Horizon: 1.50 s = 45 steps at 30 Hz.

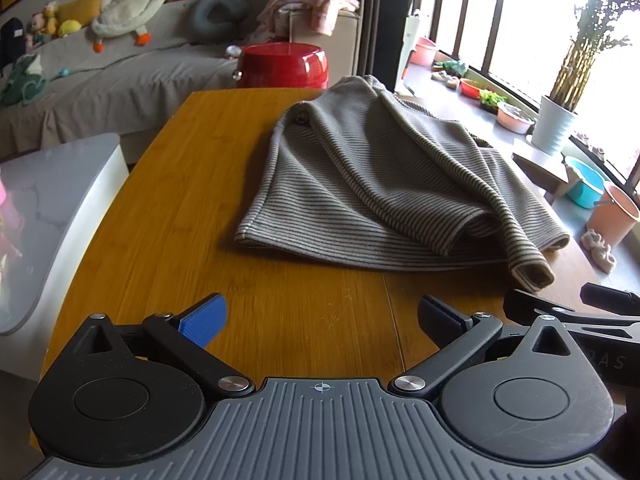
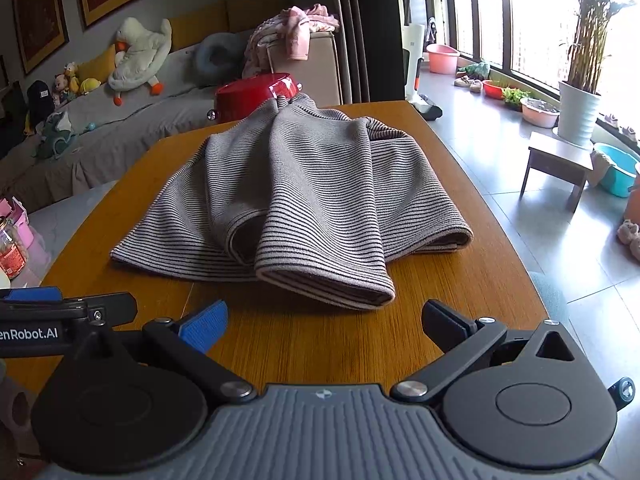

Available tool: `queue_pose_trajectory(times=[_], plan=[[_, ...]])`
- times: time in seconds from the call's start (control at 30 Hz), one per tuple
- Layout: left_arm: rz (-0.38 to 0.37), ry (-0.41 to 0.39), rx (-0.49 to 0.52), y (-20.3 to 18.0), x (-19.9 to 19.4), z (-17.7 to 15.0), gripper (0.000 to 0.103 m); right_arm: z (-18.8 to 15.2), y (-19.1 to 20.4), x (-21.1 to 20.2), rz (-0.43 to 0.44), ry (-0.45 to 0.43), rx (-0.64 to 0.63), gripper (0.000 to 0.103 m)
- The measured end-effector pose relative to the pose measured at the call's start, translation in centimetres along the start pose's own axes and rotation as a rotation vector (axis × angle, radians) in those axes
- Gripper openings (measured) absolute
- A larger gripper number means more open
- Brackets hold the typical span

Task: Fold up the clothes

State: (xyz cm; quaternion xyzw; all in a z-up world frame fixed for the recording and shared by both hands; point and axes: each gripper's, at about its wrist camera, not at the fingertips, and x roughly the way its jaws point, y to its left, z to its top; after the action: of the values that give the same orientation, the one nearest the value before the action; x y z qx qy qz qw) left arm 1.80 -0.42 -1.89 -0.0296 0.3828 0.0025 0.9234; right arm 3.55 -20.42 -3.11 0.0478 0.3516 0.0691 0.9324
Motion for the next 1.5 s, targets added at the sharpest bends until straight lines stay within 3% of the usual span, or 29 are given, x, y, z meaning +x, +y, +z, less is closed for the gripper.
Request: queue_pose_trajectory(times=[0.8,0.93,1.07,1.2,1.3,1.5], plan=[[-0.019,0.016,0.003,0.3,1.1,0.9,0.103,0.4,-0.3,0.8,0.004,0.016,-0.012,0.103],[-0.081,-0.003,0.031,0.2,2.7,2.6,0.103,1.3,-1.5,0.8,0.022,-0.029,-0.003,0.103],[-0.156,-0.064,0.07,-0.3,4.5,5.1,0.103,2.9,-3.7,1.3,0.103,-0.064,0.082,0.103],[-0.256,-0.11,0.105,-0.7,6.9,7.2,0.103,4.9,-5.6,4.0,0.114,-0.015,0.151,0.103],[-0.29,-0.094,0.114,-0.7,9.6,8.4,0.103,7.2,-5.9,6.2,0.124,-0.016,0.145,0.103],[-0.336,-0.047,0.053,-0.2,14.7,11.2,0.103,13.0,-5.0,11.3,0.23,-0.081,0.114,0.103]])
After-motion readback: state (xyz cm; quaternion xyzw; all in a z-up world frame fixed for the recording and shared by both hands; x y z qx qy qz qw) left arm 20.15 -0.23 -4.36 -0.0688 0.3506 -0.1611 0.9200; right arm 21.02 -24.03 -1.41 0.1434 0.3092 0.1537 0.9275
